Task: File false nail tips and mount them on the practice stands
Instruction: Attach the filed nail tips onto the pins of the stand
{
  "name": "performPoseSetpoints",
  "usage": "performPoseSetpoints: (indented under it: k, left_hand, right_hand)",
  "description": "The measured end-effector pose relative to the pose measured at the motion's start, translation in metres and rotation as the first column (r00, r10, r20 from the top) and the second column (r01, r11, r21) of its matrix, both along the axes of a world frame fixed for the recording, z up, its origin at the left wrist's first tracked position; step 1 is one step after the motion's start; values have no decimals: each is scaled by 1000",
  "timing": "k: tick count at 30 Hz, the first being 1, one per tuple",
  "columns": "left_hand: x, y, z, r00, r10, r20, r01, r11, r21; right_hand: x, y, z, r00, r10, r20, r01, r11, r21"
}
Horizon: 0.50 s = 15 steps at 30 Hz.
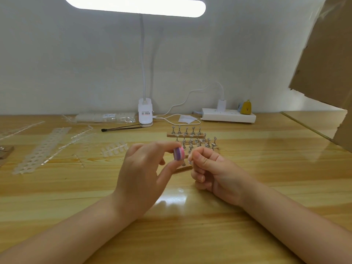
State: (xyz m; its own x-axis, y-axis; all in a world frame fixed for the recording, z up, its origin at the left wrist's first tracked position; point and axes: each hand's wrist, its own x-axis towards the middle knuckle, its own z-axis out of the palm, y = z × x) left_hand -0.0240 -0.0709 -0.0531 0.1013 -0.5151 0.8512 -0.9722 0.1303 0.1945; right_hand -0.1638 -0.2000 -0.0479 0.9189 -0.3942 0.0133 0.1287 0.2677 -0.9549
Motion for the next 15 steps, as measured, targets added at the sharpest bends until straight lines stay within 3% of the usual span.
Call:
performPoseSetpoints:
  k: [5, 8, 12, 15]
  left_hand:
    - [-7, -1, -5, 996, 65, 60, -72, 990, 118]
    - [-4, -1, -3, 999, 34, 24, -35, 999, 36]
    - [-1, -1, 0, 945, 117, 306, -117, 993, -16]
    - [7, 1, 3, 907, 179, 380, -166, 984, -66]
  right_hand:
    - [-1, 0, 0, 1000, -22, -14, 22, 1000, 15]
    - [0, 1, 0, 999, -27, -18, 27, 1000, -7]
    - [0, 1, 0, 999, -1, -35, 0, 1000, -31]
    - [1, 0, 0, 999, 3, -51, -4, 1000, -15]
